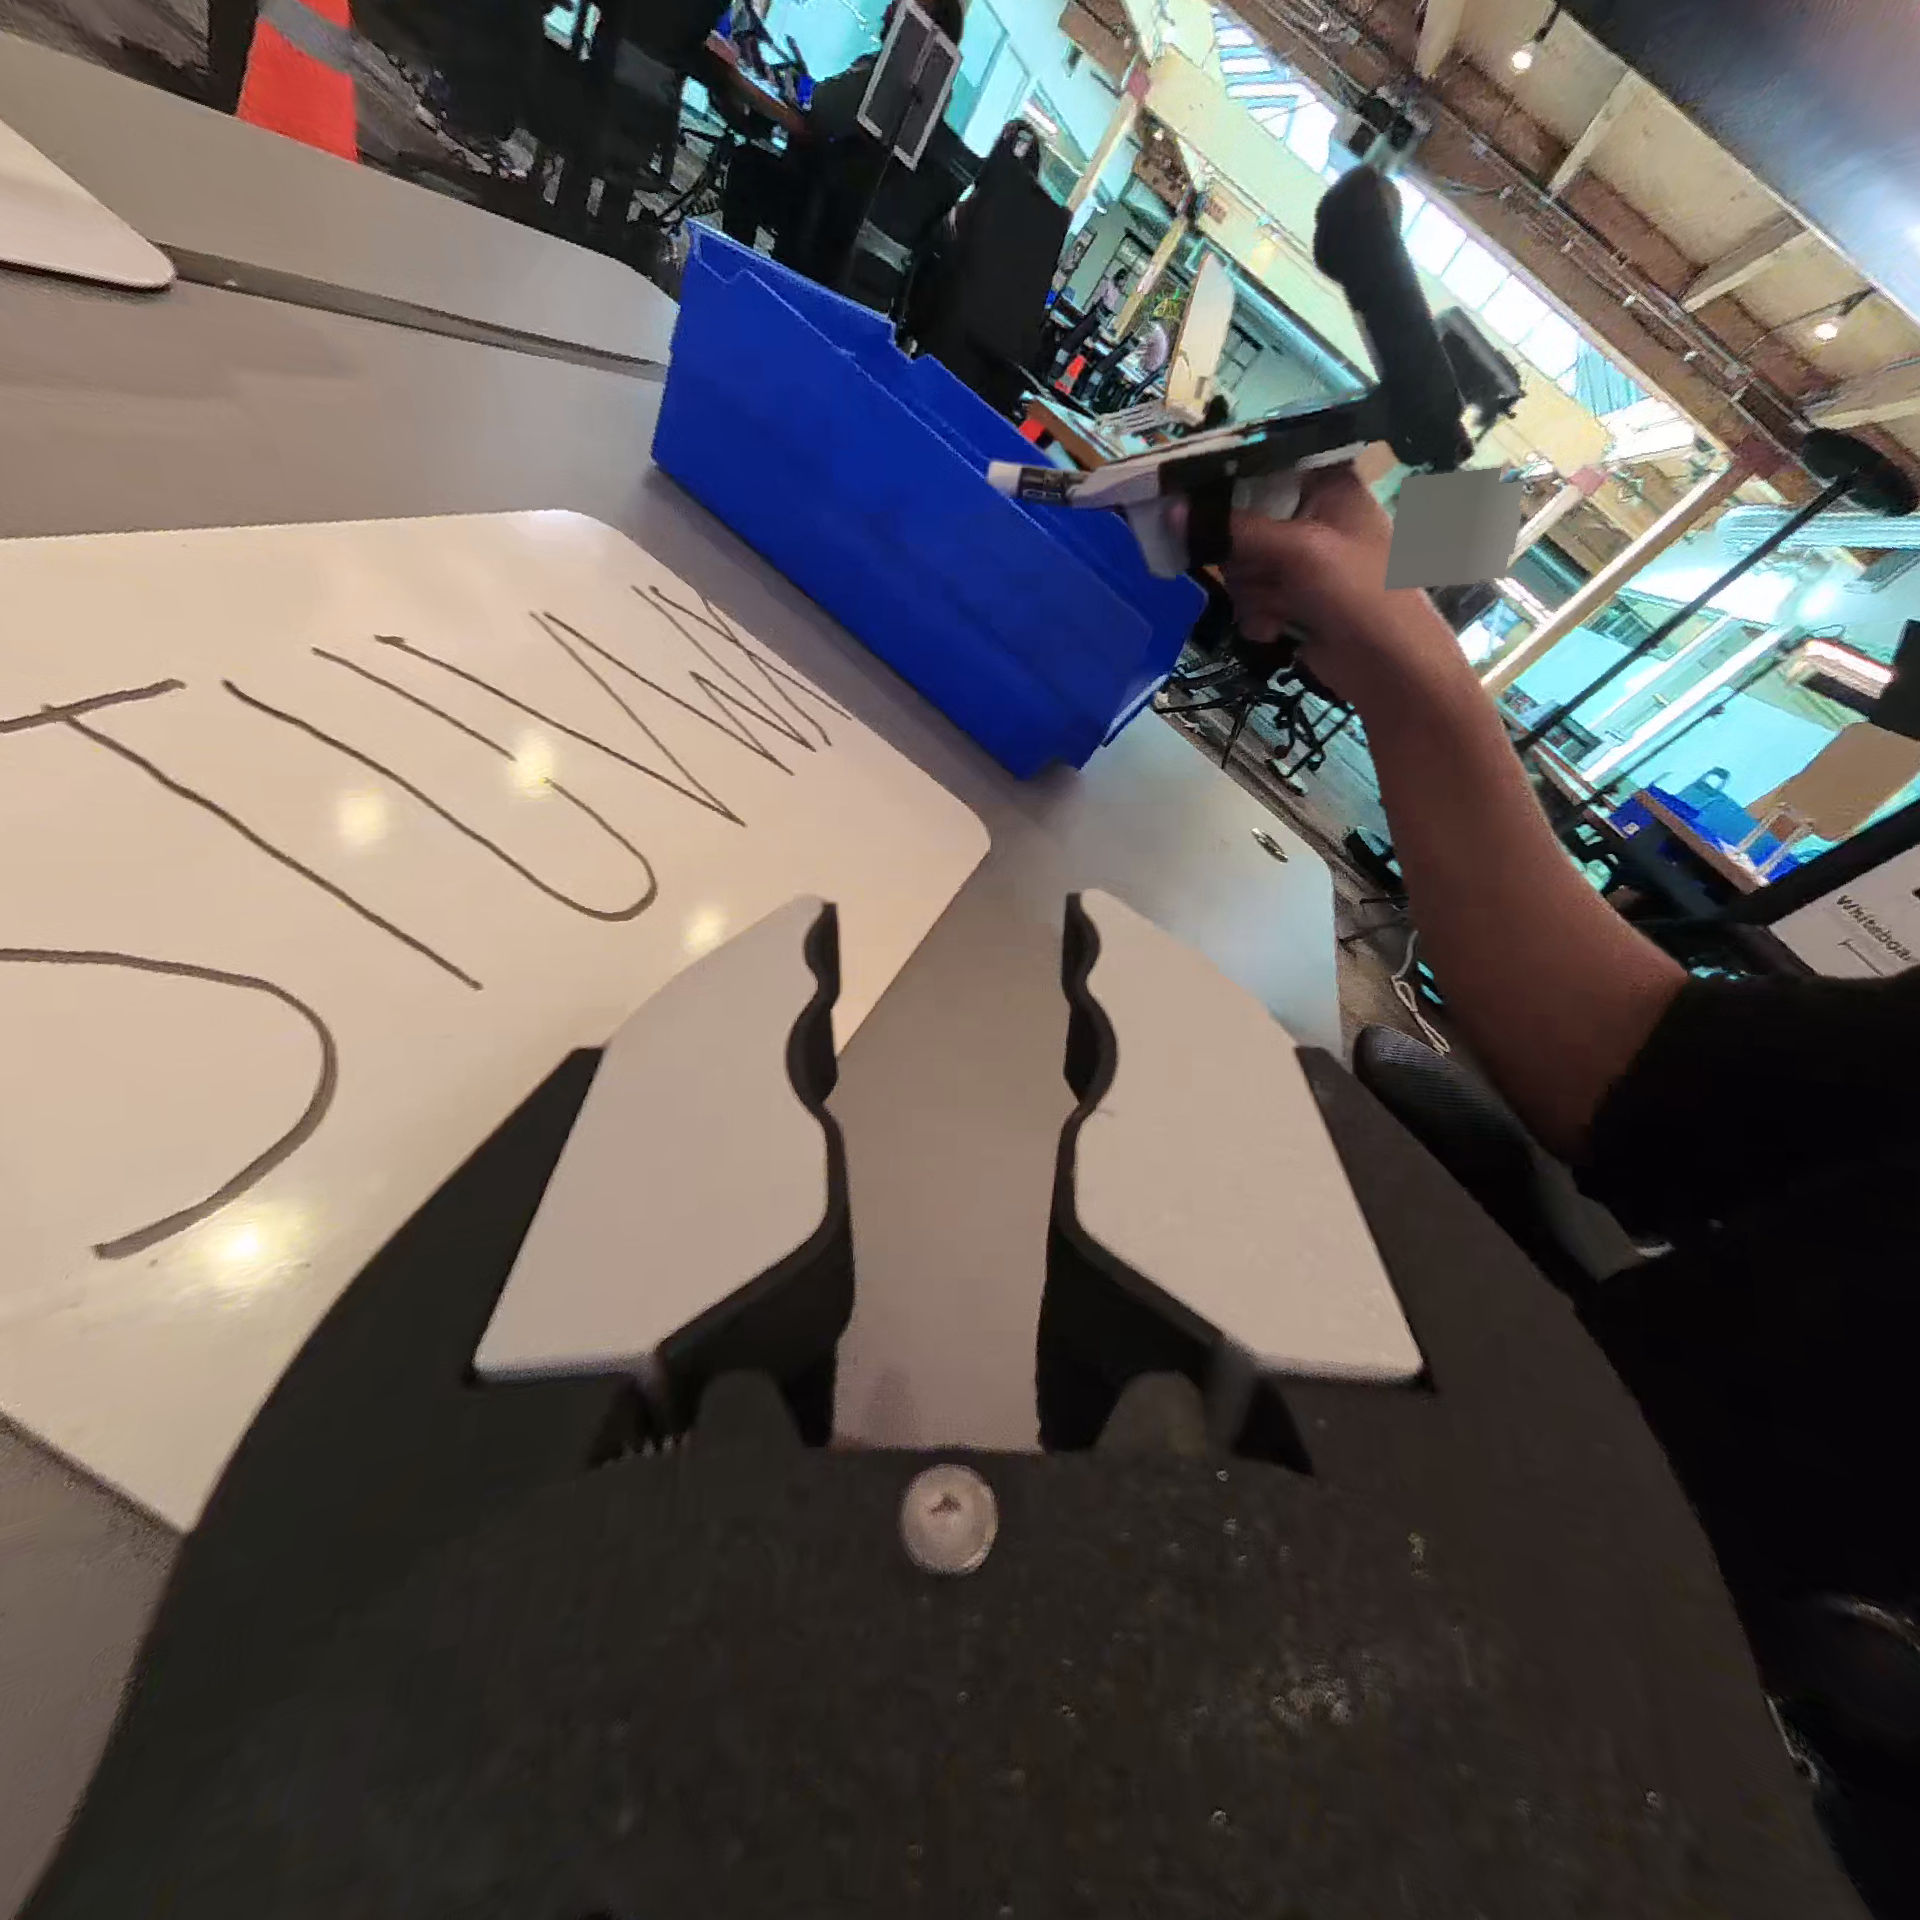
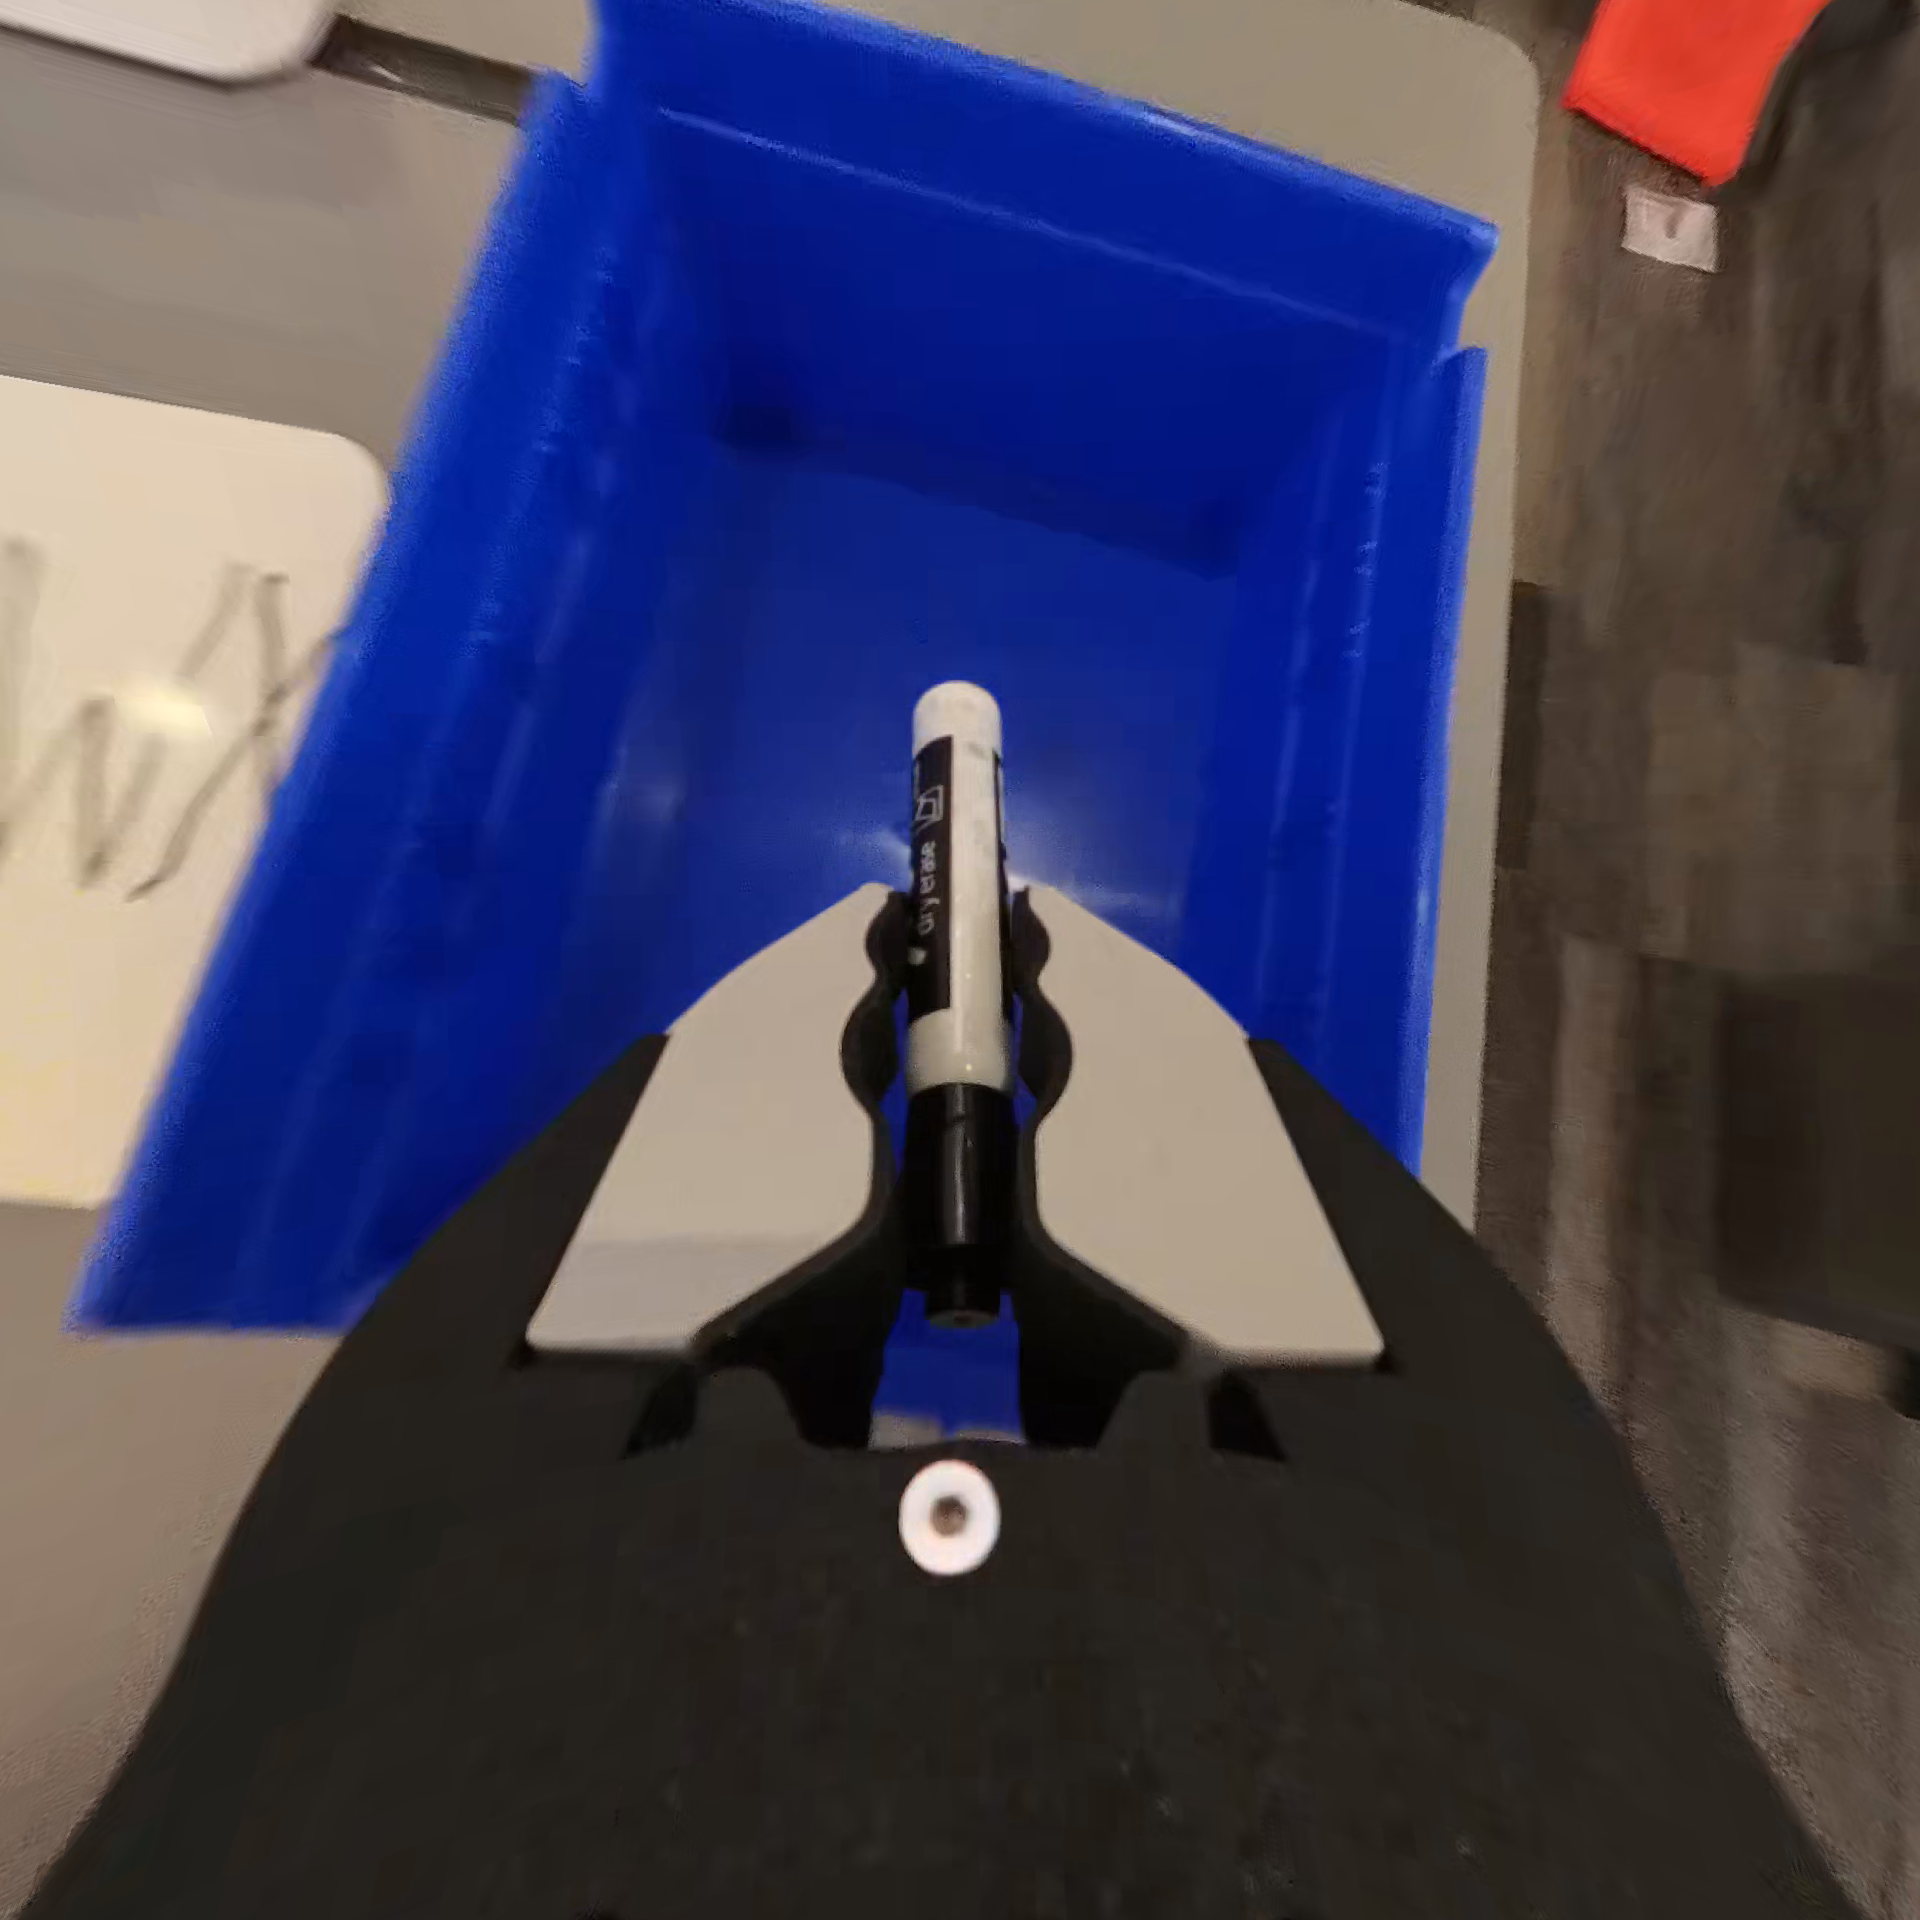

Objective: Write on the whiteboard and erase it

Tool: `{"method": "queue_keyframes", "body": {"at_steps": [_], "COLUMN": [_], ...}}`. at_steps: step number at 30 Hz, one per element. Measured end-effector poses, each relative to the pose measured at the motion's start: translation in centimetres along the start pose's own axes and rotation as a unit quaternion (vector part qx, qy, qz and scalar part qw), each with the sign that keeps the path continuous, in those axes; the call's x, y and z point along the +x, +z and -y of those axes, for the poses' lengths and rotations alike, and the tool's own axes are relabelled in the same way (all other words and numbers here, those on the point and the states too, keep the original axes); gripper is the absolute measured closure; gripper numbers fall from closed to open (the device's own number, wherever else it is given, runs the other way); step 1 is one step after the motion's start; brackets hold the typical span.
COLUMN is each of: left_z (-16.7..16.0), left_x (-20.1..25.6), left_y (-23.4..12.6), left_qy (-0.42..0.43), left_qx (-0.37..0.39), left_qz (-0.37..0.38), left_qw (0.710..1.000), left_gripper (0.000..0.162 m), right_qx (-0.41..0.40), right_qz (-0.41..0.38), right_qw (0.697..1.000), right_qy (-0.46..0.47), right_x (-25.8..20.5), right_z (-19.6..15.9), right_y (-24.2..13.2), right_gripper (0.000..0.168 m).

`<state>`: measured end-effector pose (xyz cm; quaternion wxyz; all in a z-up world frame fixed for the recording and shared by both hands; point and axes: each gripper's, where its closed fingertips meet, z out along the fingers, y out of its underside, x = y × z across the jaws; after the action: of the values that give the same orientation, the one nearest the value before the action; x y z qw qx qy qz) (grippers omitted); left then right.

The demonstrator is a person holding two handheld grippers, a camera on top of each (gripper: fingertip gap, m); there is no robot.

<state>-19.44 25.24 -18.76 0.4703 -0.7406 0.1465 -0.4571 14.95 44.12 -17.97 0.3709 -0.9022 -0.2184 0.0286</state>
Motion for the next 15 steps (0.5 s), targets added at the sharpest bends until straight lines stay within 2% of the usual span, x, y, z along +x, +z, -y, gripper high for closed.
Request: {"method": "queue_keyframes", "body": {"at_steps": [6,8,11,12,13,15], "left_z": [-0.1,-0.5,-1.2,-1.4,-1.5,-1.5], "left_x": [-0.9,-1.4,-2.6,-3.2,-3.7,-4.8], "left_y": [0.1,0.2,0.2,0.0,-0.1,-0.6], "left_qy": [0.011,0.028,0.04,0.041,0.044,0.049], "left_qx": [-0.009,-0.023,-0.042,-0.047,-0.05,-0.052], "left_qz": [0.028,0.052,0.091,0.111,0.126,0.162], "left_qw": [1.0,0.998,0.994,0.992,0.99,0.984], "left_gripper": [0.122,0.122,0.122,0.121,0.119,0.119], "right_qx": [-0.11,-0.167,-0.218,-0.241,-0.246,-0.235], "right_qz": [-0.04,-0.064,-0.05,-0.042,-0.034,-0.026], "right_qw": [0.993,0.983,0.973,0.967,0.966,0.969], "right_qy": [0.027,0.037,0.062,0.066,0.072,0.069], "right_x": [2.5,3.3,3.0,2.7,2.4,2.0], "right_z": [-0.6,-1.9,-3.8,-4.7,-5.1,-4.6], "right_y": [7.0,8.4,9.3,9.5,9.5,8.6], "right_gripper": [0.15,0.149,0.149,0.138,0.136,0.122]}}
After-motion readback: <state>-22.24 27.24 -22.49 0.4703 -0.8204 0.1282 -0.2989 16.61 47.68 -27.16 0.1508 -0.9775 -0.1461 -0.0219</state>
